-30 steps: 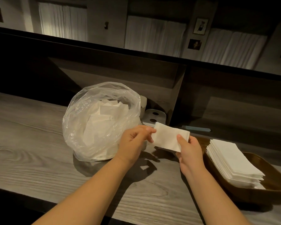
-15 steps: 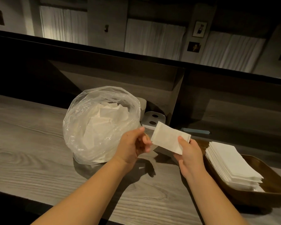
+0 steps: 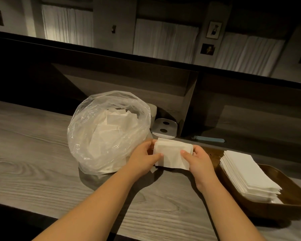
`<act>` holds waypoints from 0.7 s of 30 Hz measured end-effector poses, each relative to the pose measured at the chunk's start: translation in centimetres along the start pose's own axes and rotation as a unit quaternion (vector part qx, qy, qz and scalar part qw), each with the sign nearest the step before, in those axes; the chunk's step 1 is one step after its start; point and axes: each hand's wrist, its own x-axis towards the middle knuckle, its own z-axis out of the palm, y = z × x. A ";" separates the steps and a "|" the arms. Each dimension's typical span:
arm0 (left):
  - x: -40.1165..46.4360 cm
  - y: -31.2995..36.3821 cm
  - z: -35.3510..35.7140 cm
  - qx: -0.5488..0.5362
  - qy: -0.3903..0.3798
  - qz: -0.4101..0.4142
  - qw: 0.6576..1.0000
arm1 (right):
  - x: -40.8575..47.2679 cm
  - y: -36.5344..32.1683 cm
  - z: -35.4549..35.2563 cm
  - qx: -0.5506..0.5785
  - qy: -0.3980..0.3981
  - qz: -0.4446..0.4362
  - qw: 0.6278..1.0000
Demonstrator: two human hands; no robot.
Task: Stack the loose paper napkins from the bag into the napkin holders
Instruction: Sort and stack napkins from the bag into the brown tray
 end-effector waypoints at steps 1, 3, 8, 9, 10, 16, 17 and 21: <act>0.0 -0.1 -0.1 0.008 0.003 0.005 1.000 | 0.2 0.2 -0.1 -0.013 -0.001 -0.010 1.000; -0.1 -0.2 -0.2 0.017 -0.012 0.017 1.000 | 0.3 0.6 -0.3 -0.008 -0.024 -0.012 1.000; -0.6 0.3 -0.3 0.050 -0.116 0.070 0.990 | 0.4 1.6 -0.8 -0.001 -0.095 -0.046 0.994; -0.7 0.5 -0.2 0.069 -0.132 0.081 0.986 | 0.5 1.8 -0.7 -0.007 -0.107 -0.055 0.993; -0.7 0.5 0.0 0.088 -0.145 0.085 0.982 | 0.6 1.9 -0.7 -0.023 -0.116 -0.059 0.991; -0.3 0.4 0.0 0.076 -0.116 0.038 0.990 | 1.1 2.1 -0.4 -0.070 -0.091 -0.052 0.992; -0.3 0.5 0.0 0.081 -0.111 0.029 0.990 | 1.2 2.1 -0.5 -0.077 -0.089 -0.051 0.992; -0.6 0.7 0.2 0.106 -0.131 0.041 0.985 | 1.2 2.1 -0.2 -0.086 -0.125 -0.061 0.987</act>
